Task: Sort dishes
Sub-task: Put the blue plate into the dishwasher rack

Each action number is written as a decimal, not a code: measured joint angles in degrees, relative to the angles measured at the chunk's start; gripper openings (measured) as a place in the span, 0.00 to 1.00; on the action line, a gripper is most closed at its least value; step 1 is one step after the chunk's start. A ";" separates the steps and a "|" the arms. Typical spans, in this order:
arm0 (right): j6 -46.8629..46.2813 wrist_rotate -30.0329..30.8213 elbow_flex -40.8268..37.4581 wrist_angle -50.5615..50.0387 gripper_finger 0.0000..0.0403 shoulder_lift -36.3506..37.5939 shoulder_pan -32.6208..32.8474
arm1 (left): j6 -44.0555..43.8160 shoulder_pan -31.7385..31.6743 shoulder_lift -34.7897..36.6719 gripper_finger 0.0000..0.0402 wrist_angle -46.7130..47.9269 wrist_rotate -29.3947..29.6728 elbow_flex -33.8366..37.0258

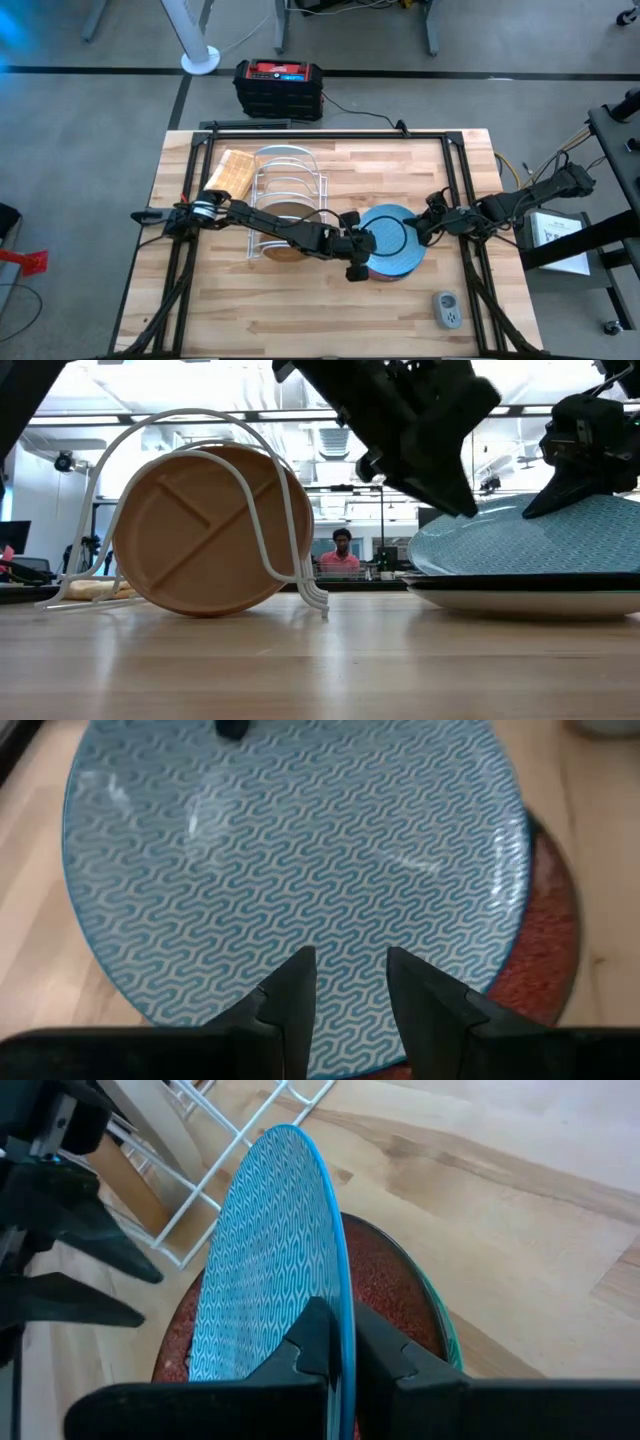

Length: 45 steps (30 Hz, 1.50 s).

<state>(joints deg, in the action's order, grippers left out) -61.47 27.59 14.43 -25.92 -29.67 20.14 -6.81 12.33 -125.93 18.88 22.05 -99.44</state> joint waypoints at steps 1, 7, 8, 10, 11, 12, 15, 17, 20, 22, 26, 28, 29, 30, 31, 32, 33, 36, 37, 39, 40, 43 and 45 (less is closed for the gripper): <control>0.10 0.02 0.03 0.02 0.01 0.00 0.00 | 0.26 0.04 0.22 0.29 -0.32 0.16 0.00; 0.72 0.26 0.05 -0.23 0.01 0.02 0.00 | 1.41 0.57 0.75 0.29 -0.25 2.81 0.00; 0.84 0.40 0.07 -0.23 0.01 0.04 0.00 | 1.51 0.61 0.82 0.29 -0.25 2.96 0.00; 1.32 0.60 0.08 -0.17 0.01 0.07 0.00 | 1.60 0.64 1.00 0.29 -0.25 2.99 0.00; 1.52 0.69 0.09 -0.16 0.01 0.25 0.00 | 1.61 0.64 1.05 0.29 -0.25 3.00 0.00; 1.81 0.85 0.10 -0.15 0.01 0.45 0.00 | 1.61 0.64 1.08 0.29 -0.25 3.02 0.00; 2.64 1.05 0.12 -0.19 0.01 1.18 0.00 | 1.92 0.64 1.10 0.29 -0.21 3.06 0.00; 3.34 1.06 0.12 -0.20 0.01 2.01 0.00 | 2.17 0.64 1.18 0.29 -0.17 3.10 0.00; 3.94 1.03 0.12 -0.88 0.01 3.34 0.00 | 2.17 0.69 1.39 0.29 -0.15 3.80 0.00; 3.94 1.08 0.12 -1.28 0.01 3.87 0.15 | 2.16 0.90 1.51 0.29 0.22 4.53 0.00; 4.44 1.04 0.12 -1.32 0.01 4.70 0.37 | 3.22 1.47 2.79 0.29 0.50 5.31 0.00; 4.82 1.03 0.12 -1.34 0.01 4.94 0.37 | 3.80 1.72 3.87 0.29 0.63 6.39 0.00; 5.04 1.03 0.12 -1.31 0.01 5.06 0.37 | 3.82 1.87 4.33 0.29 0.73 6.58 0.00; 5.25 1.01 0.12 -1.33 0.01 5.24 0.37 | 3.78 2.07 4.74 0.29 0.71 6.64 -0.04; 5.32 1.04 0.12 -1.28 0.01 5.27 0.38 | 3.77 2.39 5.18 0.29 0.99 6.86 -0.04; 5.44 1.06 0.12 -1.24 0.01 5.27 0.48 | 3.76 2.71 5.33 0.29 1.44 7.32 -0.04; 5.75 1.10 0.12 -1.08 0.01 5.27 0.60 | 3.77 3.08 5.65 0.29 1.86 7.90 -0.03; 7.14 1.06 0.12 -0.27 0.01 5.25 0.74 | 3.82 4.25 6.84 0.29 3.27 8.92 0.05; 7.67 1.08 0.12 0.09 0.01 5.25 0.74 | 3.82 4.57 7.44 0.29 3.63 9.14 0.07; 9.06 1.06 0.12 1.33 0.01 5.27 0.74 | 3.80 5.28 9.09 0.29 3.91 10.52 0.06; 9.87 1.03 0.12 2.00 0.01 5.27 0.74 | 3.82 5.62 9.99 0.29 4.25 11.44 0.04; 12.52 1.09 0.12 3.92 0.01 5.25 0.74 | 4.77 6.66 12.44 0.29 5.48 13.91 0.05; 13.68 1.27 0.12 4.77 0.02 5.26 0.74 | 5.68 7.29 14.44 0.29 6.32 15.39 0.07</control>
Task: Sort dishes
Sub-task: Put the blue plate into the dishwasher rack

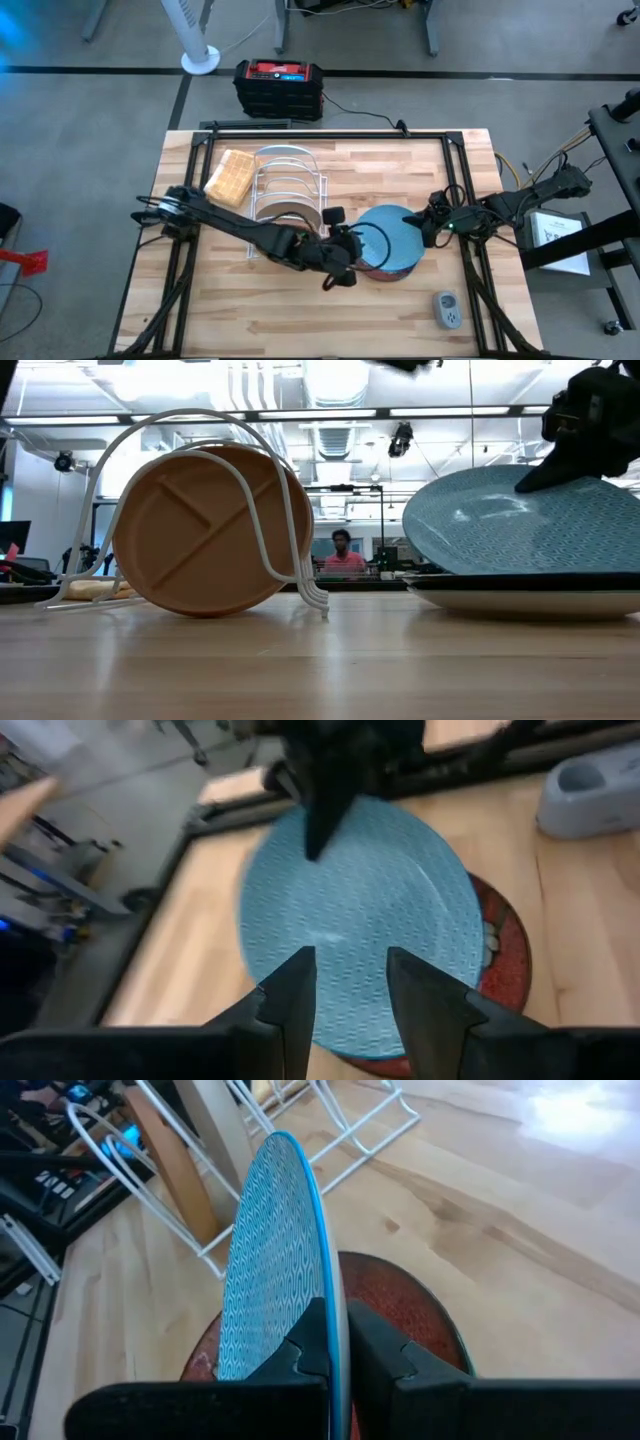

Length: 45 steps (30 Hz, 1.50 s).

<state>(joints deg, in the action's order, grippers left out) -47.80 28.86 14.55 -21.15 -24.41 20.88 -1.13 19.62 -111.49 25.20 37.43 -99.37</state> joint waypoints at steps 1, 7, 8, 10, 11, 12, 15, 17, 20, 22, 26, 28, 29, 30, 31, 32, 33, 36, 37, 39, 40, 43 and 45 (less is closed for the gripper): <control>0.36 0.19 0.00 0.25 0.02 0.01 0.00 | 0.54 0.45 1.19 0.29 0.55 0.98 0.00; 4.57 1.22 1.69 0.44 0.02 -0.03 0.00 | 4.36 1.87 6.40 0.29 7.40 4.22 0.17; 5.55 1.26 2.05 0.48 0.02 -0.04 0.00 | 4.48 1.81 7.06 0.29 8.77 4.24 0.20; 6.63 1.34 2.65 0.48 0.02 -0.04 0.00 | 3.88 1.81 8.49 0.29 11.56 4.50 0.20; 7.20 1.51 2.93 0.55 0.02 -0.06 0.00 | 3.43 1.85 9.18 0.29 12.64 4.81 0.33; 7.67 1.75 3.15 0.73 0.02 -0.02 0.00 | 3.08 1.88 9.93 0.29 13.22 4.95 0.73; 8.37 2.84 3.80 0.90 0.02 -0.02 0.00 | 2.94 2.36 12.57 0.29 13.31 5.37 4.09; 8.64 3.17 3.91 1.14 0.02 -0.02 -0.02 | 1.75 2.65 14.97 0.29 13.12 6.96 7.42; 8.71 3.26 3.93 1.42 0.02 -0.04 -0.02 | -0.36 3.36 19.99 0.29 10.17 9.82 13.71; 9.13 3.76 3.93 2.20 0.02 -0.11 0.00 | -0.80 4.01 23.43 0.29 6.50 10.34 18.48; 13.29 4.94 3.93 7.49 0.02 -0.19 -0.02 | 1.40 5.85 30.01 0.29 -1.72 14.02 27.96; 15.69 5.78 3.96 11.59 0.01 -0.19 -0.02 | 3.11 6.40 33.32 0.29 -5.52 17.58 31.88; 17.23 5.88 4.00 13.57 0.01 -0.15 -0.02 | 3.64 6.60 34.85 0.29 -6.88 19.08 33.56; 18.90 5.94 4.06 15.18 0.01 -0.15 -0.02 | 4.04 6.60 36.17 0.29 -8.02 20.46 34.98; 20.11 6.04 4.07 16.30 0.01 -0.15 -0.04 | 4.15 6.69 37.42 0.29 -8.89 21.59 36.24; 21.30 6.08 4.07 17.32 0.01 -0.15 -0.11 | 4.25 6.80 38.60 0.29 -9.39 22.50 37.39; 22.26 6.25 4.07 18.25 0.01 -0.18 -0.15 | 4.39 6.86 39.68 0.29 -9.83 23.95 38.44; 24.67 8.25 4.31 20.19 0.00 -0.17 -0.15 | 4.49 6.86 42.06 0.29 -10.38 27.79 40.40; 25.69 9.30 4.62 20.20 0.00 -0.17 -0.16 | 4.50 6.86 42.49 0.29 -10.66 28.70 40.87; 27.21 11.30 5.16 20.28 0.00 -0.34 -0.17 | 4.52 6.86 43.17 0.29 -11.85 30.55 41.70; 28.08 12.38 5.52 20.57 0.00 -0.74 -0.19 | 4.50 6.86 43.44 0.29 -12.20 31.51 41.93; 30.35 14.50 6.80 20.62 0.00 -1.76 -0.27 | 4.49 6.86 43.98 0.29 -12.95 34.71 41.94; 32.37 15.00 7.79 21.62 0.00 -2.62 -0.33 | 4.49 6.86 44.12 0.29 -12.92 35.79 41.94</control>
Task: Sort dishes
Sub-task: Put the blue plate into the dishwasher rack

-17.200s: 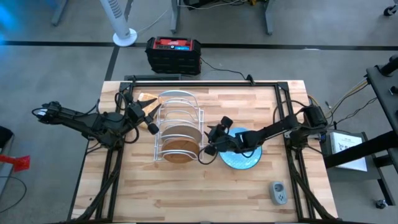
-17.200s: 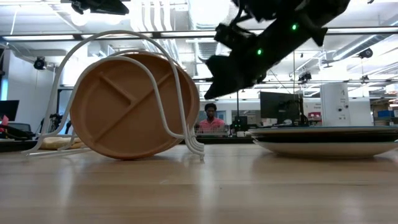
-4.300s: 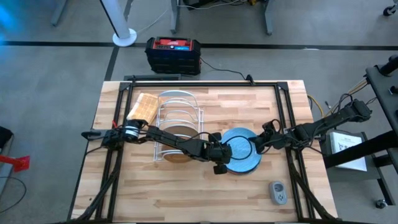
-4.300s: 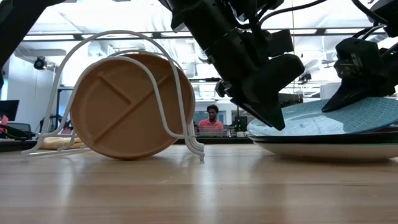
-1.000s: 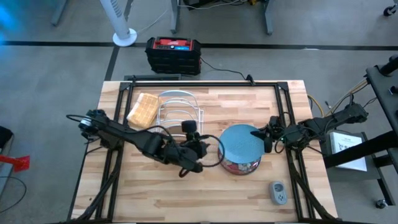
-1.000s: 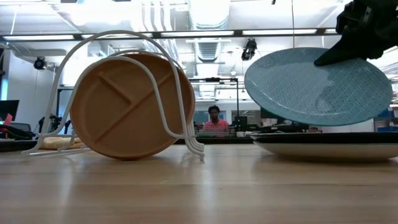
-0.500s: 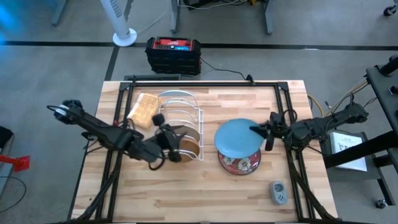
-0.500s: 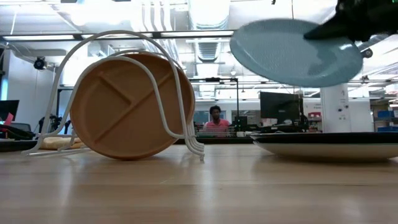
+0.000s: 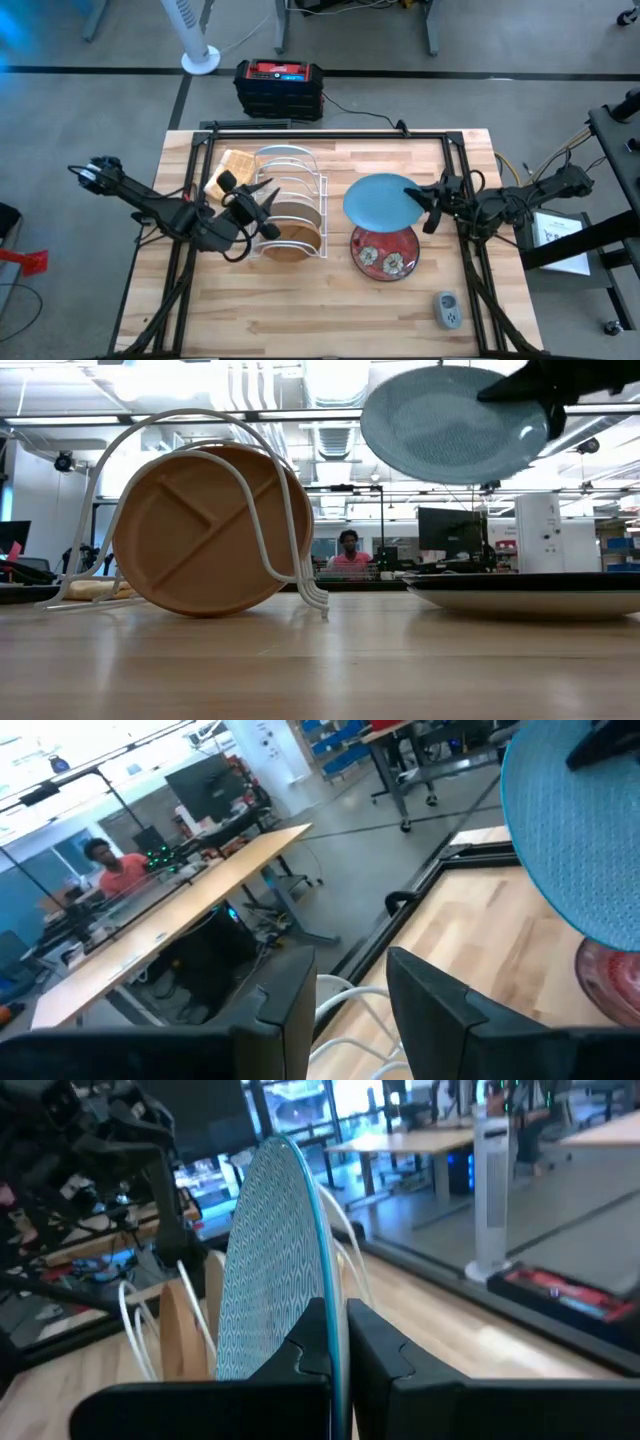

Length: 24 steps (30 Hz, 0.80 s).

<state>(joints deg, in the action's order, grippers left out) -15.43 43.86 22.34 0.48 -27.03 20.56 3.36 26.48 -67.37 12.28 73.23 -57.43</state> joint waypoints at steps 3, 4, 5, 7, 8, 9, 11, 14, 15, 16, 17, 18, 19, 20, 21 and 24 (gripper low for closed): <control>4.00 -0.07 0.97 3.57 0.00 -1.65 0.02 | 0.06 0.00 0.14 0.29 0.06 0.39 0.00; 5.61 -0.17 1.11 4.92 0.00 -2.24 0.02 | 0.04 0.00 0.22 0.29 0.10 0.69 0.00; 7.20 -0.16 1.27 5.88 0.00 -2.79 0.01 | -0.14 0.00 0.32 0.29 0.13 1.60 0.00; 9.77 -0.15 1.62 8.01 0.00 -4.04 -0.37 | -0.60 0.00 0.82 0.29 0.25 3.56 0.00; 10.93 -0.14 1.85 9.24 0.00 -4.57 -0.67 | -0.69 0.00 1.25 0.29 0.23 3.81 0.06; 12.11 -0.11 2.00 10.41 0.00 -5.05 -0.99 | -0.78 0.00 1.71 0.29 0.23 3.83 0.19; 14.48 0.00 2.27 12.97 0.00 -6.22 -1.71 | -0.86 0.00 2.31 0.29 0.43 3.87 0.43; 17.21 -0.17 2.68 15.72 0.00 -8.20 -2.93 | -0.90 0.00 2.88 0.29 1.65 3.90 0.63; 18.06 -0.22 2.88 16.56 0.00 -8.92 -3.37 | -0.88 0.00 3.09 0.29 2.20 4.09 0.63; 18.61 -0.28 3.05 17.30 0.00 -9.61 -3.79 | -0.88 0.00 3.22 0.29 2.68 4.46 0.63; 19.41 -0.35 3.33 17.90 0.00 -10.39 -4.20 | -0.89 0.00 3.34 0.29 3.19 4.66 0.63; 20.07 -0.33 3.55 18.70 0.00 -11.31 -4.58 | -0.90 0.00 3.44 0.29 3.95 5.21 0.63; 20.69 -0.42 3.72 19.63 0.00 -12.33 -4.98 | -0.96 0.00 3.46 0.29 4.65 6.04 0.63; 21.38 -0.60 3.77 20.92 0.00 -13.34 -5.36 | -1.20 0.00 3.48 0.29 5.15 7.19 0.63; 22.22 -0.79 3.78 22.29 0.00 -14.47 -5.68 | -1.57 0.00 3.57 0.29 5.94 8.57 0.63; 24.84 -2.28 4.42 26.45 0.00 -17.61 -6.72 | -3.47 0.00 4.17 0.29 8.72 10.54 0.63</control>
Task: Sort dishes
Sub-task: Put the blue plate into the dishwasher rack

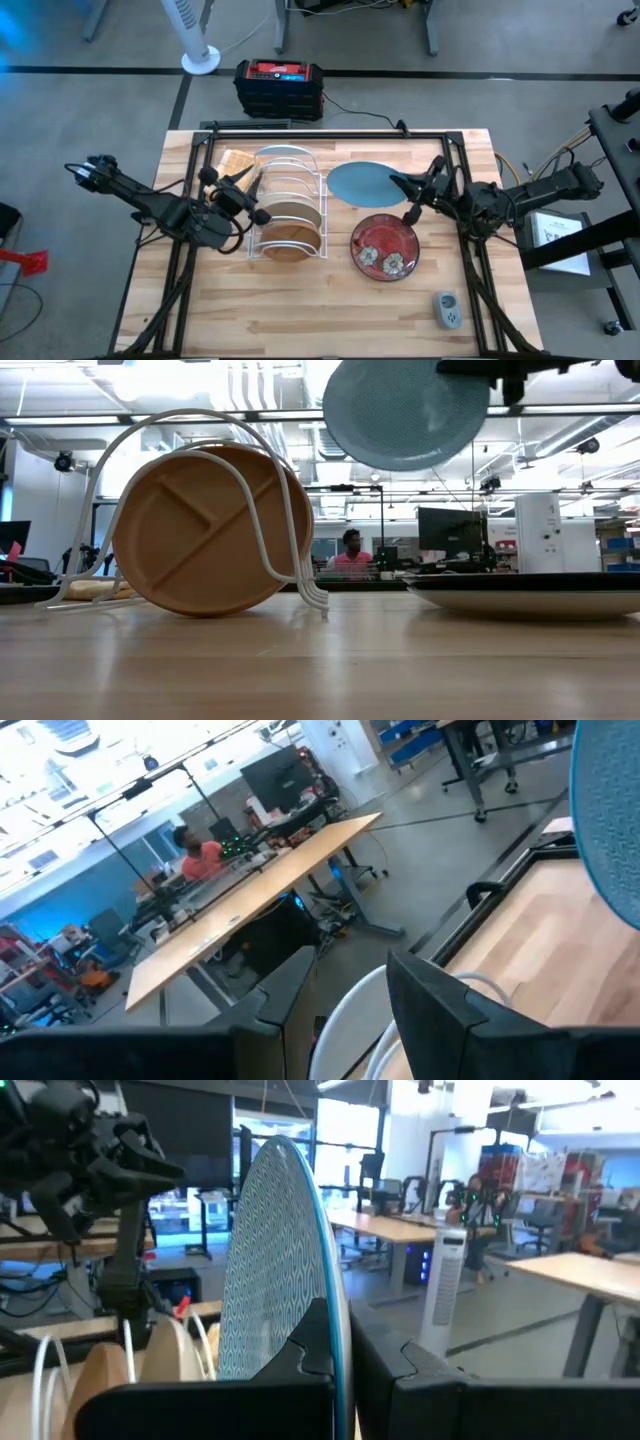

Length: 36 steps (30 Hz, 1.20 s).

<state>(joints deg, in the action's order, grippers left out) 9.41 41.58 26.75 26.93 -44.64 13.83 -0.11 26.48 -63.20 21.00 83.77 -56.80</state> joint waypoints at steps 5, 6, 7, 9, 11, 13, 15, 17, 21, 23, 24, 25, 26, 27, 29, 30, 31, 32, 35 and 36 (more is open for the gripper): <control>3.82 -3.42 3.45 2.81 0.00 -4.78 -2.78 | -6.39 0.00 1.97 0.29 7.61 0.38 0.00; 4.05 -4.43 4.38 2.73 0.00 -5.78 -3.51 | -7.87 0.00 2.42 0.29 9.49 0.39 0.00; 4.40 -5.69 5.22 2.66 0.00 -6.71 -4.22 | -9.38 0.00 2.79 0.29 11.00 0.45 0.00; 5.21 -8.41 6.85 2.96 0.00 -8.52 -5.71 | -12.10 0.00 3.57 0.29 13.83 0.46 0.00; 5.26 -12.32 8.24 4.32 0.00 -10.18 -7.33 | -13.63 0.00 4.18 0.29 15.19 0.46 0.00; 5.58 -15.44 9.39 5.02 0.00 -11.63 -8.84 | -13.93 0.00 4.67 0.29 16.06 0.47 0.00; 5.92 -17.97 10.30 5.57 0.00 -13.04 -10.33 | -13.95 0.00 5.12 0.29 16.53 0.44 0.00; 5.84 -20.23 11.30 5.54 0.00 -14.49 -11.93 | -13.95 0.00 5.74 0.29 16.93 0.44 0.00; 5.69 -24.80 12.60 8.47 0.00 -17.94 -14.75 | -13.97 0.00 6.72 0.29 18.42 0.82 0.00; 5.62 -27.02 13.08 10.38 0.00 -19.90 -16.09 | -13.97 0.00 7.14 0.29 18.97 1.03 0.00; 5.62 -27.82 13.37 11.57 0.00 -20.88 -16.67 | -13.97 0.00 7.35 0.29 19.13 1.07 0.00; 5.62 -28.67 13.74 12.58 0.00 -21.82 -17.18 | -13.97 0.00 7.49 0.29 19.14 1.10 0.00; 5.63 -29.30 14.21 13.17 0.00 -22.72 -17.69 | -13.97 0.00 7.63 0.29 19.29 1.18 -0.02; 5.68 -29.85 14.65 14.05 0.00 -23.62 -18.09 | -13.97 0.00 7.78 0.29 19.67 1.18 -0.02; 6.11 -30.57 15.55 15.42 0.00 -25.29 -18.71 | -13.97 0.00 8.03 0.29 20.18 1.18 -0.02; 6.47 -31.03 15.92 16.14 0.00 -26.22 -18.95 | -13.97 0.00 8.18 0.29 20.56 1.18 -0.02; 6.79 -31.40 16.31 16.98 0.00 -27.20 -19.11 | -13.97 0.00 8.30 0.29 20.71 1.18 -0.01; 7.11 -31.55 16.61 18.04 0.00 -28.13 -19.16 | -13.97 0.00 8.43 0.29 20.90 1.20 -0.02; 8.81 -31.57 17.72 20.32 0.00 -30.80 -19.17 | -14.00 0.00 9.00 0.29 21.98 1.20 -0.02; 9.01 -31.60 18.20 20.81 0.00 -31.60 -19.21 | -14.00 0.00 9.18 0.29 22.20 1.23 -0.02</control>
<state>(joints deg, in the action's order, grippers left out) 18.43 9.98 44.95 47.74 -76.24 -5.37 -14.11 26.48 -54.02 43.21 85.00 -56.82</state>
